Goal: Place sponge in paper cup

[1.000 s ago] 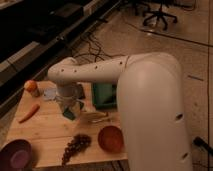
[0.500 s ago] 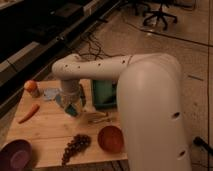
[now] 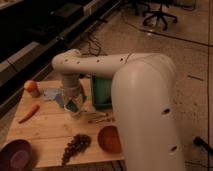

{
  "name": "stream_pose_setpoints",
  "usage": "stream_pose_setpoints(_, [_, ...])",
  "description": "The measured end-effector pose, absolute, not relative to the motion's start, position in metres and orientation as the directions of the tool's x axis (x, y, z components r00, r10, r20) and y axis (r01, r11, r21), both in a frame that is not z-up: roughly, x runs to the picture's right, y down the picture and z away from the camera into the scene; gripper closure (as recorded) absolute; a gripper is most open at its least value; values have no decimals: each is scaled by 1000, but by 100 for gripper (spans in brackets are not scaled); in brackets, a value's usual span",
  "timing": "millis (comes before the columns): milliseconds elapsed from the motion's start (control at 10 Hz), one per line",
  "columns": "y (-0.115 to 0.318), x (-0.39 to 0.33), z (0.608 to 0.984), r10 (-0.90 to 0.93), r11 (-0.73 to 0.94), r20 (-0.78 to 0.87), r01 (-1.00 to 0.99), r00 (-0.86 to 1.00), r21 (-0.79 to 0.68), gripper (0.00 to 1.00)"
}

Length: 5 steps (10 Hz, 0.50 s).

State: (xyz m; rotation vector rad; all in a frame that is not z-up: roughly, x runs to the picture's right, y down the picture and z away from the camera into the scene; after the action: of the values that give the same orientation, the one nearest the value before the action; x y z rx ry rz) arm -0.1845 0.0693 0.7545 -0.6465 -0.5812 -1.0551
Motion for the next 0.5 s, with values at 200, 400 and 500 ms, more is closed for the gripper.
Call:
stream_pose_setpoints(200, [66,-198,759,-600,331,712,923,366,-195,100])
stream_pose_setpoints(400, [65,-211,762,-608,311,714,931,349,-190,100])
stream_pose_setpoints(500, [65,-212,764,-609,305,713,932,348,-194,100])
